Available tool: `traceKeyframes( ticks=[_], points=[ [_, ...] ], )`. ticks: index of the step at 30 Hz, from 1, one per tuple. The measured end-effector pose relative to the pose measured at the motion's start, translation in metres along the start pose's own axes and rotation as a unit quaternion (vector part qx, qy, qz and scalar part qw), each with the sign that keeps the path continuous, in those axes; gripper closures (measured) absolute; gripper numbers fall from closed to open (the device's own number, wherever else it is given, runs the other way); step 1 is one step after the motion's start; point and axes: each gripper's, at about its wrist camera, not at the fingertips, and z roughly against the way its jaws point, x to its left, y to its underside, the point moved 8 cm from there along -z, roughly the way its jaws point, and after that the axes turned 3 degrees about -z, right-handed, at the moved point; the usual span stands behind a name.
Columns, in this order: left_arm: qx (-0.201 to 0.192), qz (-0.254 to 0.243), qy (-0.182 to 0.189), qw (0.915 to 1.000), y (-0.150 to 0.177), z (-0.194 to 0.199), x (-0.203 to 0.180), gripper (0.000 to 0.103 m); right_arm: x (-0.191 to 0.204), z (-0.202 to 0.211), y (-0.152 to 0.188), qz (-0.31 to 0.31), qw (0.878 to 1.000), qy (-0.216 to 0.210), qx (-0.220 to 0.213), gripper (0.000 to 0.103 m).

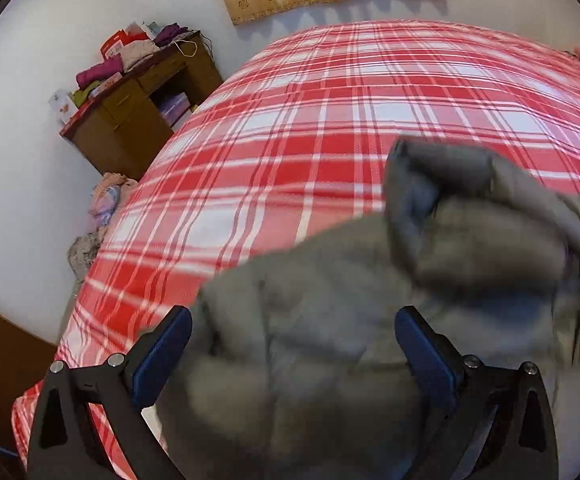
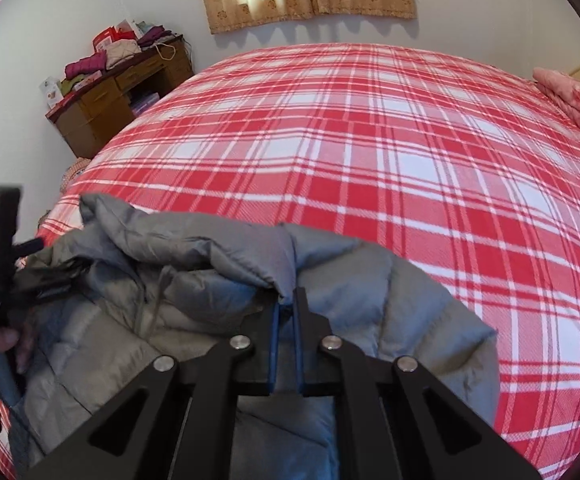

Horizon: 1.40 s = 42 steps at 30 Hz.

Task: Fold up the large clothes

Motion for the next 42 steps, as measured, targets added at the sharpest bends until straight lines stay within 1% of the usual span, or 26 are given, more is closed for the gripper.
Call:
traceKeyframes(
  ticks=[3, 6, 7, 10, 12, 15, 17, 18, 19, 20, 21, 22, 23, 25, 27, 29, 30, 31, 32, 33, 34, 35, 36, 37, 39, 42],
  points=[
    [-0.043, 0.041, 0.002, 0.9983, -0.012, 0.023, 0.017, 0.001, -0.011, -0.006, 0.006, -0.013, 1.000, 0.009, 0.002, 0.096],
    [-0.099, 0.087, 0.017, 0.9912, -0.047, 0.051, 0.025, 0.001, -0.019, -0.008, 0.010, -0.018, 1.000, 0.017, -0.001, 0.096],
    [-0.105, 0.089, 0.027, 0.9901, -0.060, 0.053, 0.021, 0.001, -0.021, -0.009, 0.011, -0.019, 1.000, 0.019, -0.003, 0.096],
    [-0.079, 0.089, 0.049, 0.9917, -0.076, 0.041, -0.001, 0.001, -0.030, -0.010, 0.014, -0.029, 0.999, 0.022, -0.009, 0.096],
    [-0.061, 0.089, 0.058, 0.9924, -0.078, 0.027, -0.012, 0.001, -0.034, -0.013, 0.018, -0.029, 0.999, 0.026, -0.010, 0.096],
    [-0.032, 0.090, 0.060, 0.9936, -0.073, 0.007, -0.024, 0.001, -0.034, -0.017, 0.027, -0.021, 0.999, 0.027, -0.017, 0.097],
    [-0.030, 0.100, 0.067, 0.9923, -0.068, 0.005, -0.025, 0.001, -0.033, -0.015, 0.027, -0.019, 0.999, 0.024, -0.021, 0.097],
    [-0.030, 0.104, 0.069, 0.9917, -0.068, 0.005, -0.024, 0.001, -0.033, -0.013, 0.026, -0.022, 0.999, 0.017, -0.021, 0.094],
    [-0.032, 0.106, 0.070, 0.9915, -0.069, 0.006, -0.022, 0.001, -0.033, -0.011, 0.024, -0.027, 0.999, 0.011, -0.021, 0.090],
    [-0.036, 0.107, 0.071, 0.9911, -0.071, 0.006, -0.021, 0.001, -0.035, -0.005, 0.021, -0.039, 0.999, -0.002, -0.022, 0.070],
    [-0.046, 0.109, 0.074, 0.9903, -0.075, 0.010, -0.020, 0.001, -0.033, 0.001, 0.017, -0.048, 0.998, -0.019, -0.026, 0.038],
    [-0.052, 0.111, 0.074, 0.9896, -0.080, 0.012, -0.017, 0.001, -0.032, 0.006, 0.012, -0.054, 0.998, -0.028, -0.032, 0.027],
    [-0.054, 0.115, 0.076, 0.9891, -0.084, 0.012, -0.016, 0.001, -0.031, 0.015, 0.004, -0.056, 0.997, -0.025, -0.040, 0.021],
    [-0.049, 0.117, 0.076, 0.9890, -0.092, 0.008, -0.016, 0.001, -0.028, 0.022, -0.009, -0.056, 0.997, -0.015, -0.045, 0.021],
    [-0.036, 0.116, 0.097, 0.9878, -0.096, 0.001, -0.022, 0.001, -0.024, 0.025, -0.028, -0.069, 0.996, -0.020, -0.049, 0.021],
    [-0.014, 0.104, 0.107, 0.9887, -0.093, -0.011, -0.033, 0.001, -0.024, 0.013, -0.044, -0.082, 0.996, -0.008, -0.035, 0.021],
    [-0.009, 0.101, 0.111, 0.9886, -0.091, -0.014, -0.037, 0.002, -0.024, 0.006, -0.047, -0.089, 0.996, -0.010, -0.024, 0.021],
    [-0.009, 0.100, 0.120, 0.9877, -0.088, -0.016, -0.040, 0.016, -0.023, -0.007, -0.047, -0.096, 0.995, -0.015, 0.004, 0.021],
    [-0.009, 0.096, 0.128, 0.9871, -0.085, -0.016, -0.043, 0.027, -0.020, -0.023, -0.046, -0.100, 0.994, -0.020, 0.036, 0.022],
    [-0.003, 0.086, 0.145, 0.9857, -0.081, -0.018, -0.048, 0.051, -0.020, -0.030, -0.045, -0.100, 0.994, -0.021, 0.045, 0.024],
    [0.001, 0.076, 0.163, 0.9836, -0.077, -0.018, -0.052, 0.088, -0.018, -0.035, -0.043, -0.093, 0.994, -0.020, 0.052, 0.031],
    [0.003, 0.064, 0.178, 0.9819, -0.074, -0.016, -0.055, 0.100, -0.014, -0.038, -0.039, -0.076, 0.995, -0.017, 0.060, 0.065],
    [-0.004, 0.057, 0.179, 0.9821, -0.072, -0.011, -0.053, 0.100, -0.011, -0.037, -0.036, -0.065, 0.996, -0.016, 0.059, 0.098],
    [-0.024, 0.051, 0.180, 0.9820, -0.071, -0.001, -0.049, 0.100, -0.009, -0.032, -0.033, -0.051, 0.997, -0.013, 0.051, 0.094],
    [-0.055, 0.029, 0.178, 0.9821, -0.068, 0.021, -0.043, 0.100, -0.002, -0.019, -0.027, -0.006, 0.999, 0.004, 0.032, 0.095],
    [-0.080, 0.007, 0.177, 0.9810, -0.056, 0.041, -0.038, 0.100, 0.004, 0.001, -0.018, 0.035, 0.999, 0.012, 0.006, 0.096]
  ],
)
